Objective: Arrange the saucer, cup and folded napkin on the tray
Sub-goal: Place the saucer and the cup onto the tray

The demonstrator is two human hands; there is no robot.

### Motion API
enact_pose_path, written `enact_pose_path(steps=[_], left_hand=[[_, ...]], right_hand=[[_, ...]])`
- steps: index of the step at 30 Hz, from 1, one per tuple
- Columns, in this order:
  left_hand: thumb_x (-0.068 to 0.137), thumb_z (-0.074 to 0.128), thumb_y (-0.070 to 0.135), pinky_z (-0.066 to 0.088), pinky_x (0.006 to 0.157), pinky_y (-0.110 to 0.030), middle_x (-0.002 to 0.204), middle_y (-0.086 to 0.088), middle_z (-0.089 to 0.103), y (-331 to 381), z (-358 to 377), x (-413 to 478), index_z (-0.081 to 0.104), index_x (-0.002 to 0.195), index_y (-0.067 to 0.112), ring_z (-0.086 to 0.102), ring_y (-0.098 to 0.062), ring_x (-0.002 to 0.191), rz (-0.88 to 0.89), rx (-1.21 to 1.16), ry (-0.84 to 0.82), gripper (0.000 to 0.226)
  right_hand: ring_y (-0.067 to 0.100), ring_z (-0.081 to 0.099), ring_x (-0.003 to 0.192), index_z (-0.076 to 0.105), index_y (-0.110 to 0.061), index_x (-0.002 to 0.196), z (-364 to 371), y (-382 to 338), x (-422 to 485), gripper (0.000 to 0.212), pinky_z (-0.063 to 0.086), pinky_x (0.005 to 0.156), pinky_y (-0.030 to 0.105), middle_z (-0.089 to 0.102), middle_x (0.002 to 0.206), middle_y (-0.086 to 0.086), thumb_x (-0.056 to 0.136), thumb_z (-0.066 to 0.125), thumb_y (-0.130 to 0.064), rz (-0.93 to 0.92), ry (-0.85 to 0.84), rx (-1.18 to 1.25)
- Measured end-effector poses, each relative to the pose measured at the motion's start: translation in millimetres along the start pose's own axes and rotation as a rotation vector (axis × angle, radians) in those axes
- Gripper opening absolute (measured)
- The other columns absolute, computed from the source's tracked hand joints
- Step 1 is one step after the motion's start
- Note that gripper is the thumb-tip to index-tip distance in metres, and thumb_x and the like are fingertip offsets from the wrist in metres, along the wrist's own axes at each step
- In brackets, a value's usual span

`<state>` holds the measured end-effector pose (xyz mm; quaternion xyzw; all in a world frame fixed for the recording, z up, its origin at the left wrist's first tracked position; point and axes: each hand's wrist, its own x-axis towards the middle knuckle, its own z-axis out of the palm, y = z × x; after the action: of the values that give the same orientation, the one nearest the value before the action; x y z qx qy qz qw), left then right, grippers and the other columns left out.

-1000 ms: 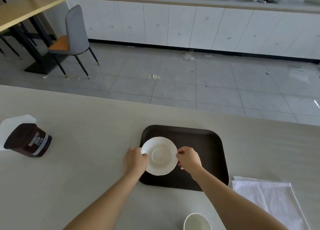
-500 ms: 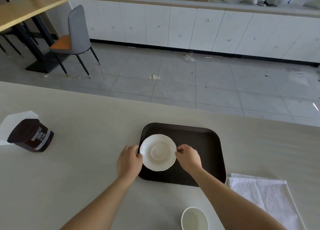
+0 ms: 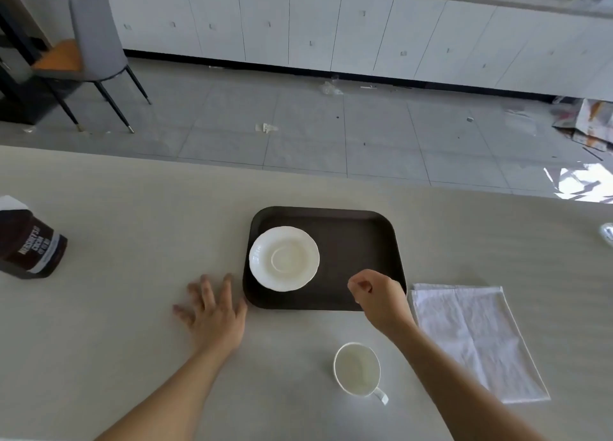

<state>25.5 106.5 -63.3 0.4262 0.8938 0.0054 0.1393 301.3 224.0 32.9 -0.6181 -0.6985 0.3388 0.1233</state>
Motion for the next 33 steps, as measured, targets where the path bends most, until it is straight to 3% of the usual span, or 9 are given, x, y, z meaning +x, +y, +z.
enact_pose_path(steps=[3,8,13,17,19,22,26,33], left_hand=[[0.092,0.037,0.053,0.000,0.109,-0.072,0.161,-0.017,0.000,3,6,3,0.013,0.152,0.030,-0.008,-0.041,0.146,-0.019,-0.009,0.007,0.068],[0.092,0.033,0.051,-0.005,0.109,-0.071,0.161,-0.016,-0.003,4,8,3,0.011,0.152,0.029,-0.011,-0.040,0.146,-0.026,0.007,0.007,0.067],[0.091,0.032,0.049,-0.002,0.110,-0.072,0.161,-0.017,0.004,4,10,1,0.017,0.151,0.028,-0.007,-0.039,0.146,-0.026,0.005,0.026,0.065],[0.090,0.039,0.047,0.001,0.110,-0.072,0.160,-0.018,0.012,3,10,-1,0.026,0.149,0.027,0.000,-0.040,0.146,-0.021,-0.019,0.061,0.063],[0.090,0.041,0.048,0.002,0.110,-0.072,0.159,-0.018,0.013,3,11,-1,0.028,0.148,0.027,0.001,-0.040,0.146,-0.020,-0.019,0.076,0.063],[0.090,0.041,0.049,0.002,0.110,-0.072,0.159,-0.019,0.015,2,12,-2,0.029,0.147,0.026,0.003,-0.041,0.146,-0.013,-0.021,0.096,0.063],[0.091,0.043,0.049,0.002,0.109,-0.072,0.158,-0.019,0.017,0,15,0,0.031,0.147,0.026,0.005,-0.042,0.146,-0.010,-0.026,0.120,0.062],[0.089,0.048,0.048,0.003,0.108,-0.073,0.157,-0.021,0.020,0,18,1,0.033,0.146,0.025,0.008,-0.043,0.145,-0.001,-0.041,0.152,0.063]], right_hand=[[0.009,0.064,0.070,0.070,-0.021,0.088,-11,13,-23,0.015,0.045,0.056,0.016,0.068,0.073,-0.009,0.097,0.059,-0.028,0.031,0.000,0.019],[0.013,0.067,0.075,0.071,-0.022,0.094,-22,32,-59,0.016,0.057,0.069,0.030,0.071,0.079,-0.008,0.097,0.059,-0.033,0.046,-0.067,-0.028],[0.005,0.066,0.078,0.068,-0.031,0.105,-28,56,-93,0.025,0.056,0.073,0.020,0.068,0.089,-0.016,0.092,0.058,-0.013,0.117,-0.190,-0.065],[0.006,0.065,0.079,0.064,-0.036,0.107,-26,67,-114,0.038,0.055,0.068,0.020,0.065,0.092,-0.015,0.070,0.068,-0.027,0.166,-0.357,-0.103],[0.006,0.064,0.077,0.064,-0.035,0.107,-21,71,-120,0.039,0.055,0.067,0.021,0.064,0.092,-0.014,0.069,0.073,-0.037,0.124,-0.381,-0.160],[0.005,0.063,0.075,0.066,-0.029,0.099,-13,74,-123,0.035,0.051,0.065,0.017,0.064,0.088,-0.013,0.073,0.078,-0.049,0.046,-0.298,-0.207],[0.008,0.063,0.073,0.069,-0.025,0.089,-6,72,-124,0.025,0.057,0.069,0.029,0.066,0.084,-0.010,0.079,0.077,-0.046,-0.022,-0.205,-0.221],[0.010,0.053,0.057,0.071,-0.020,0.078,4,73,-130,0.024,0.045,0.054,0.026,0.057,0.073,-0.012,0.086,0.073,-0.043,-0.174,-0.029,-0.213]])
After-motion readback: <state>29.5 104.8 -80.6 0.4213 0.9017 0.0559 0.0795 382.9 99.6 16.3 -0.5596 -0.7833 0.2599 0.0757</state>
